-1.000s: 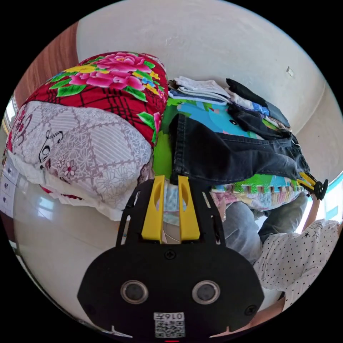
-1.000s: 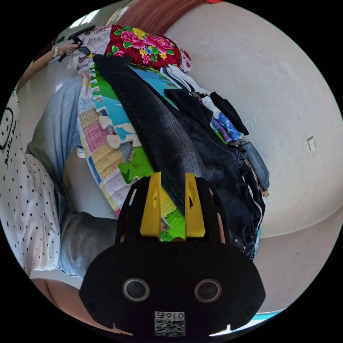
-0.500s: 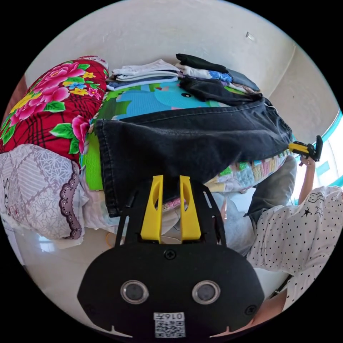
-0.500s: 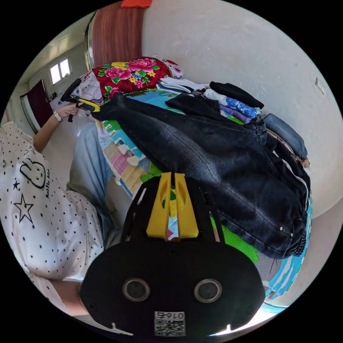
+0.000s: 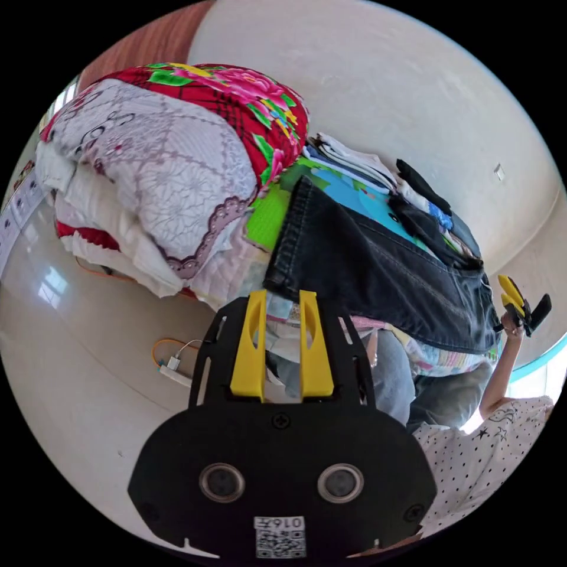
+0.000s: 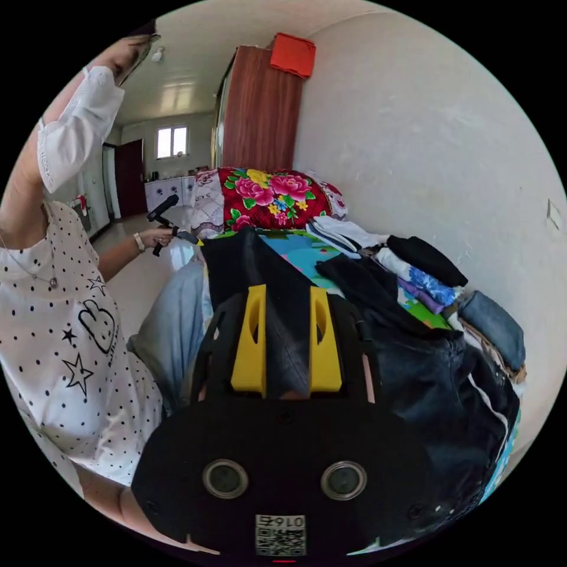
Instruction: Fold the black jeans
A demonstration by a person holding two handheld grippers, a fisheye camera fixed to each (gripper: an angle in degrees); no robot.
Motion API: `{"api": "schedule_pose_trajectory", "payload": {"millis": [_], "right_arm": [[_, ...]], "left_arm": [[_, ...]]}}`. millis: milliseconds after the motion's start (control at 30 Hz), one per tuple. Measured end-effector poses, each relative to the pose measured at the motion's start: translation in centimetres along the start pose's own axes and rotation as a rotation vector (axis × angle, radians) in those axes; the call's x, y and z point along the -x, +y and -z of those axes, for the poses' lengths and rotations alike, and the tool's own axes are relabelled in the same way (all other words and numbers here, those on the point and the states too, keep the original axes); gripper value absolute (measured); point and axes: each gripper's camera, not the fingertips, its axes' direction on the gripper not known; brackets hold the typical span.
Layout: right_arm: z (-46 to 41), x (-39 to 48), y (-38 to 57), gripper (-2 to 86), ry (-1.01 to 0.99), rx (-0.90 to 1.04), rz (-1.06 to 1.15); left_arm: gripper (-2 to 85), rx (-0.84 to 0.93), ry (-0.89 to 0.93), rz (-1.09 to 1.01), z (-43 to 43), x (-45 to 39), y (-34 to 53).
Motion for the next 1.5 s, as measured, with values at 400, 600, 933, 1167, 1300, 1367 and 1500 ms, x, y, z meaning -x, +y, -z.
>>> {"api": "schedule_pose_trajectory", "payload": {"millis": [400,600,933,1167,1300,1367,1500], "right_arm": [[-38.6,3.0,-24.3,11.9,-0.317,0.303,0.143],[-49.1,7.6,-27.3,6.5,-0.303,0.423,0.233],[-46.5,9.1,-32.7,-0.1,-0.066,0.253,0.362],[-53.6,7.2,-32.6,1.0,0.164,0.454,0.199],[-48.6,5.6,-32.3,1.6,-0.09,0.3,0.116],[-47.2,5.8,-31.4,2.7,-0.213,0.337,0.152],[-48.9,7.0,-29.9,7.1,-0.159,0.398,0.207]], "left_arm": [[8.5,-0.194,0.145,0.155,0.4,5.6,4.6],[5.3,-0.302,0.193,0.232,0.5,7.1,7.1],[2.7,-0.48,0.0,0.092,5.4,3.1,7.5],[0.8,-0.314,-0.143,0.174,1.4,2.7,5.0],[5.2,-0.338,-0.082,0.212,2.7,3.2,6.6],[7.4,-0.299,0.006,0.208,2.1,3.1,6.7],[7.8,-0.238,0.091,0.191,-0.3,1.2,6.0]]}}
